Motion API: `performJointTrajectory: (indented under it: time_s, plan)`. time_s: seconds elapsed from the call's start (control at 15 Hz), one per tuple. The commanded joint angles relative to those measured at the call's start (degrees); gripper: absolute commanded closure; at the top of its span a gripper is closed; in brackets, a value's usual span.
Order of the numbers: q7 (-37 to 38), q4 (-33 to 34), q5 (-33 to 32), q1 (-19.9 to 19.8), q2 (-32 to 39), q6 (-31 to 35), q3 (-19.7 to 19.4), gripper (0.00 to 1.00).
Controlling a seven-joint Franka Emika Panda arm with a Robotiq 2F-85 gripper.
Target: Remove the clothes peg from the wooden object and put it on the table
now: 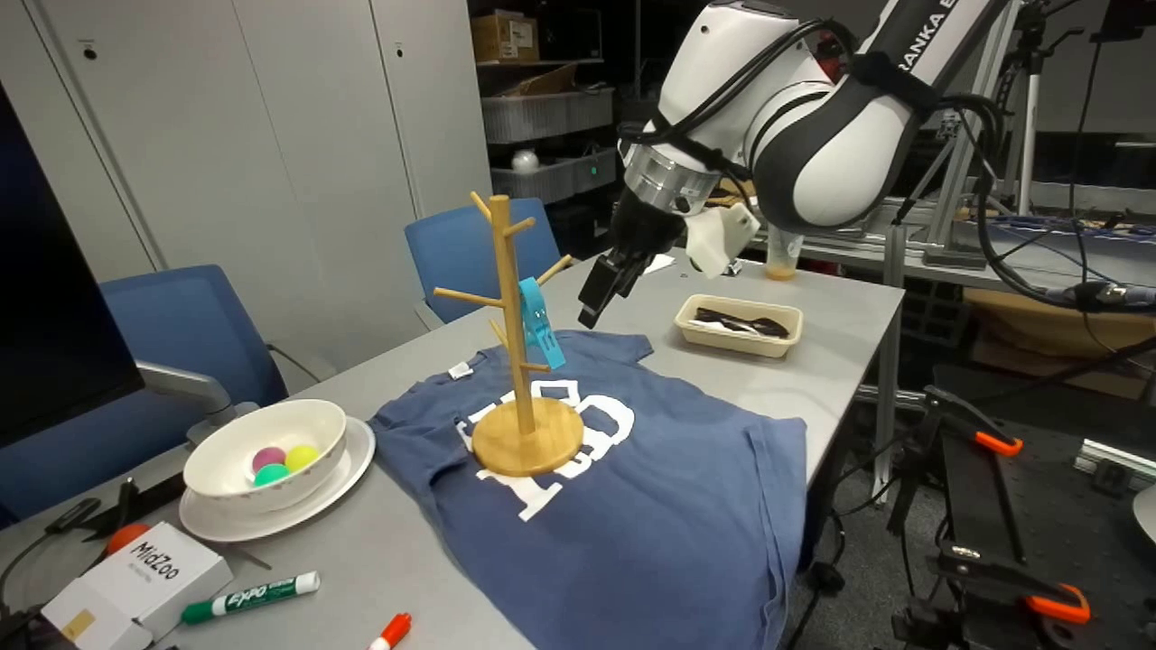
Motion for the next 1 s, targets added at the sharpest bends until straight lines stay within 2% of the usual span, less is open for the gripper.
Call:
performJointTrajectory:
  time_s: [0.0, 0.47, 0.67, 0.93]
  plan:
    - [4.6, 4.2, -2.7, 5.1, 3.8, 1.9, -4.6, 0.00]
    - [7.6, 7.6, -2.1, 12.8, 9.0, 2.8, -10.1, 0.00]
    - [8.9, 9.0, -2.2, 17.0, 11.3, 5.4, -14.3, 0.00]
    - [9.9, 11.2, -0.2, 24.5, 15.0, 11.0, -22.1, 0.00]
